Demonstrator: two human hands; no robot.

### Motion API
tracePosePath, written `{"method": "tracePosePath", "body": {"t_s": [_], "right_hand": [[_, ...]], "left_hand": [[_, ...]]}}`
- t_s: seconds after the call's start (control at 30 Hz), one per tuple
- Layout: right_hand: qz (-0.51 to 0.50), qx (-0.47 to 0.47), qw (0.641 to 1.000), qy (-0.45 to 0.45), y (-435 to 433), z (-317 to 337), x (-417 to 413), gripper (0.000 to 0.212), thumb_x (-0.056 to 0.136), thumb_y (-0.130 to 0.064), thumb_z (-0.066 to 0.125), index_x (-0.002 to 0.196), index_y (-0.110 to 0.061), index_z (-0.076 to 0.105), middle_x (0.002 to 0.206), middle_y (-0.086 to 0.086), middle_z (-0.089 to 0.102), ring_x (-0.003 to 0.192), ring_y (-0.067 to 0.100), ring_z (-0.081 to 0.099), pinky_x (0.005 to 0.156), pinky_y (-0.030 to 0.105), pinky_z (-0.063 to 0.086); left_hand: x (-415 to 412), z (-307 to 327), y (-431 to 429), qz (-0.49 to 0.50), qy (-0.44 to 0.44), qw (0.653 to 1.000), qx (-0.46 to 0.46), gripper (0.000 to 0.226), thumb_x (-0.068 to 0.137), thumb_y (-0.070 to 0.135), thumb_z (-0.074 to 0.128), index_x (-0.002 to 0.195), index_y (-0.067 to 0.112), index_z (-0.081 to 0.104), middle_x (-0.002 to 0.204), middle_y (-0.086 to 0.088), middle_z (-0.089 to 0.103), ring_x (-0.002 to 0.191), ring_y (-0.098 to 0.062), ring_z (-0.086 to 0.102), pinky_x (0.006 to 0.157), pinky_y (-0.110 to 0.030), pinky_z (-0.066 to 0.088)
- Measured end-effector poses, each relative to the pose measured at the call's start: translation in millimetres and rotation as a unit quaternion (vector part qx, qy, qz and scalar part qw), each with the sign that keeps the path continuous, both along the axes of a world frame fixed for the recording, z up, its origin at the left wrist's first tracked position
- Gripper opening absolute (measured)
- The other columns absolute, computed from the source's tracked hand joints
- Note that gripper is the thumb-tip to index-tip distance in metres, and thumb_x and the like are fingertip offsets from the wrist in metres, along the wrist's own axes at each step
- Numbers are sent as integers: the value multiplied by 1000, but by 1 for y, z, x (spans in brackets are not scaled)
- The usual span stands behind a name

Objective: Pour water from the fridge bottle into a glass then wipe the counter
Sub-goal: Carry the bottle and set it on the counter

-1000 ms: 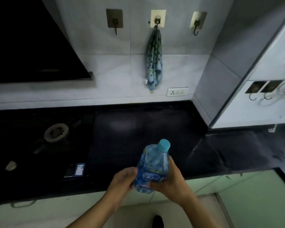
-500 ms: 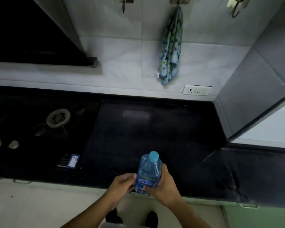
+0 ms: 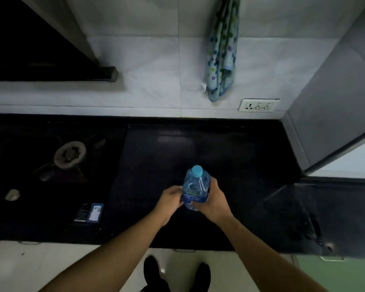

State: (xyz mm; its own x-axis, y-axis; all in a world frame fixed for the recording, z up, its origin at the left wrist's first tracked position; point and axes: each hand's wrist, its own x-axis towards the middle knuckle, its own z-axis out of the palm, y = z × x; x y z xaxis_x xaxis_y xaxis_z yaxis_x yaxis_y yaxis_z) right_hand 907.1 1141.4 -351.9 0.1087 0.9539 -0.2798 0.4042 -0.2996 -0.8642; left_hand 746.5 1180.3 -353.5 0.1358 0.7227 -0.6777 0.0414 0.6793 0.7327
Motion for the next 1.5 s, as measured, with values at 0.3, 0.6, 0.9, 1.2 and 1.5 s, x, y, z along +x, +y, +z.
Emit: {"method": "tracePosePath", "body": {"t_s": [0.3,0.6,0.9,1.2,1.5], "right_hand": [[-3,-34,999,-25,33,-3,5,94,66,-21,91,139,-26,32,124,-11,59,113,9,60,82,11,42],[7,-84,992,-97,35,11,4,96,65,-33,90,140,-21,32,135,4,51,124,22,56,100,34,49],[162,-151,899,-378,4,26,20,56,89,-35,66,136,-14,45,136,14,50,125,33,50,100,43,47],[154,-195,866,-434,-59,11,34,57,90,-35,65,139,-14,44,138,14,51,128,33,48,105,45,41],[26,-246,874,-418,-101,46,13,41,89,-28,59,128,-15,53,127,11,59,118,32,57,98,42,45]], "left_hand": [[11,-11,30,-12,40,999,22,20,105,22,45,100,22,64,110,0,69,100,-7,63,89,-28,46],[14,12,30,-37,122,990,54,17,95,21,51,96,19,68,108,-6,72,102,-20,66,96,-40,52],[-16,16,-11,-292,420,837,196,27,93,38,59,114,20,59,114,-2,63,105,-20,60,90,-37,52],[-20,4,-57,-470,515,684,214,51,96,45,51,141,23,43,138,-3,49,129,-24,46,104,-38,41],[-2,38,-43,-596,482,566,304,55,94,47,54,141,20,43,140,-7,48,128,-28,44,104,-43,40]]}}
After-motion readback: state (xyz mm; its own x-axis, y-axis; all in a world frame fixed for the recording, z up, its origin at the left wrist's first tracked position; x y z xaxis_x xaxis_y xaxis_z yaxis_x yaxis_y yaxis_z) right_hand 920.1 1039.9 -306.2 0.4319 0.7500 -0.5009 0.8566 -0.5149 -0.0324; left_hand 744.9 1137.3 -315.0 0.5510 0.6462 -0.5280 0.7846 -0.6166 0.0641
